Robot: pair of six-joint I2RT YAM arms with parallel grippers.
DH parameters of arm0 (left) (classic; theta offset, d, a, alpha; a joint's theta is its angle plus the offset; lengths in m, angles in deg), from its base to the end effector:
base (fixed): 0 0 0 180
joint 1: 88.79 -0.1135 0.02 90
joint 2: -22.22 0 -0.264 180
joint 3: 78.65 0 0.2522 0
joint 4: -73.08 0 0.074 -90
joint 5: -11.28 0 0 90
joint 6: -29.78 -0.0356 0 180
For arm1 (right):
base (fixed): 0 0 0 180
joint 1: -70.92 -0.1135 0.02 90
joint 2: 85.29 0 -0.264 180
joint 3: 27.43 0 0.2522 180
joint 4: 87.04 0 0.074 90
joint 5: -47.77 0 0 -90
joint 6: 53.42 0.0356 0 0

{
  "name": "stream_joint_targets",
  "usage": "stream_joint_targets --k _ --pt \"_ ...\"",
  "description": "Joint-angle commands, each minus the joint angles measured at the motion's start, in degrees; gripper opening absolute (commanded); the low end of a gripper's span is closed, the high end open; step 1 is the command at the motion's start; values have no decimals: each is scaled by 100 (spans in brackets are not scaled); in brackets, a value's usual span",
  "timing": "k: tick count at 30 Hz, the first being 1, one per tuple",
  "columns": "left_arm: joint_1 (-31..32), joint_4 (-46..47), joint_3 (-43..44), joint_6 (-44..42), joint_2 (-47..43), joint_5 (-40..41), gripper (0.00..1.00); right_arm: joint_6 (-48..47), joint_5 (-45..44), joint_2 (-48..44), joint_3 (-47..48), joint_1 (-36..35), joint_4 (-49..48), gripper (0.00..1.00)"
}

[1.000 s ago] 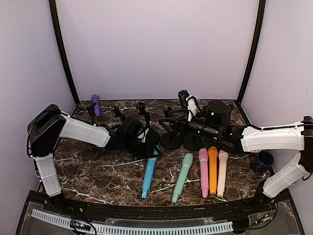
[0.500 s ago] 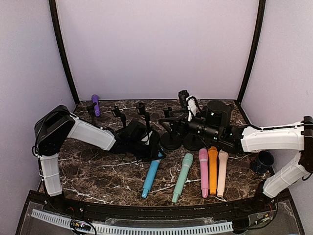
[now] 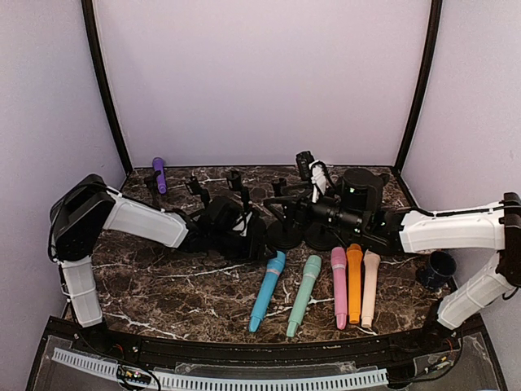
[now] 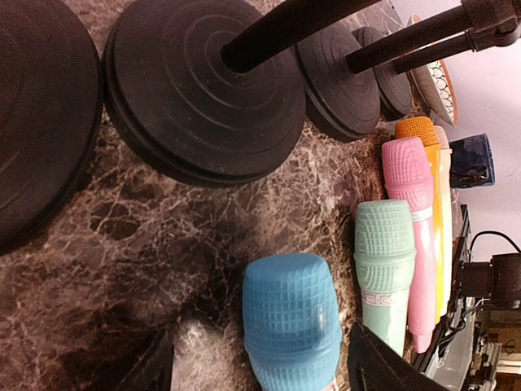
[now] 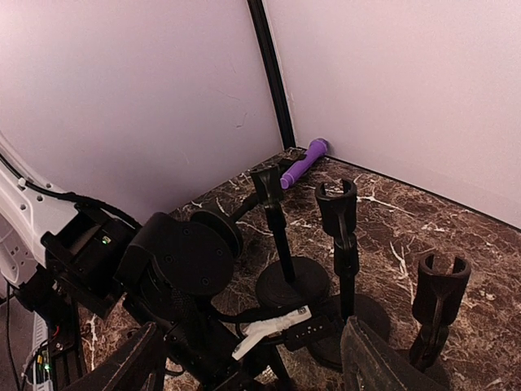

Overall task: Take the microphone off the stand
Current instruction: Place the microphone at the center of the board, then pick up the microphone stand with the microphone from the center of the board.

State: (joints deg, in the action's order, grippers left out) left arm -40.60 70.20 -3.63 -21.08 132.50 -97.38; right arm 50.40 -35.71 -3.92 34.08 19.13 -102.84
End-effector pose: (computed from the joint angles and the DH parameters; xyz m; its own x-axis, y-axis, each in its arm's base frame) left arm 0.2596 -0.3074 0.1490 -0.8710 0.0767 -0.4853 0.4179 0.6350 -0.6497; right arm 0.1989 0.2592 0.2811 -0.2457 0.0715 -0.9667 -0.8156 0.5236 0.2461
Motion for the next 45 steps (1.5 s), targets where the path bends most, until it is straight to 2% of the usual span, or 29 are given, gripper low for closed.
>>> stream_joint_targets --k 1,6,11,17,25,32,34,39,45 --pt "28 -206 -231 -284 -819 432 76 33 -68 63 59 9 -148 75" --pt "16 -412 -458 -542 -1576 855 77 9 -126 55 101 11 -117 75" --pt "4 -833 -543 -771 -2189 1544 86 -40 -222 40 122 11 -44 75" --pt "-288 -1421 -707 -915 -2855 1734 90 -68 -379 -25 60 11 21 76" --pt "-1351 -1797 -1271 -965 -3972 1442 94 -112 -634 -46 84 11 147 76" --pt "-2352 -2280 -1286 -1441 -4239 1102 99 -104 -774 47 159 11 170 76" --pt "-2701 -2277 -1274 -1578 -4156 876 99 -99 -777 79 209 11 221 76" --pt "-3530 -2216 -1170 -1672 -3679 435 85 -95 -854 61 228 7 274 76" --pt "-4422 -2035 -1004 -1718 -2996 239 76 -95 -957 20 192 7 328 76"
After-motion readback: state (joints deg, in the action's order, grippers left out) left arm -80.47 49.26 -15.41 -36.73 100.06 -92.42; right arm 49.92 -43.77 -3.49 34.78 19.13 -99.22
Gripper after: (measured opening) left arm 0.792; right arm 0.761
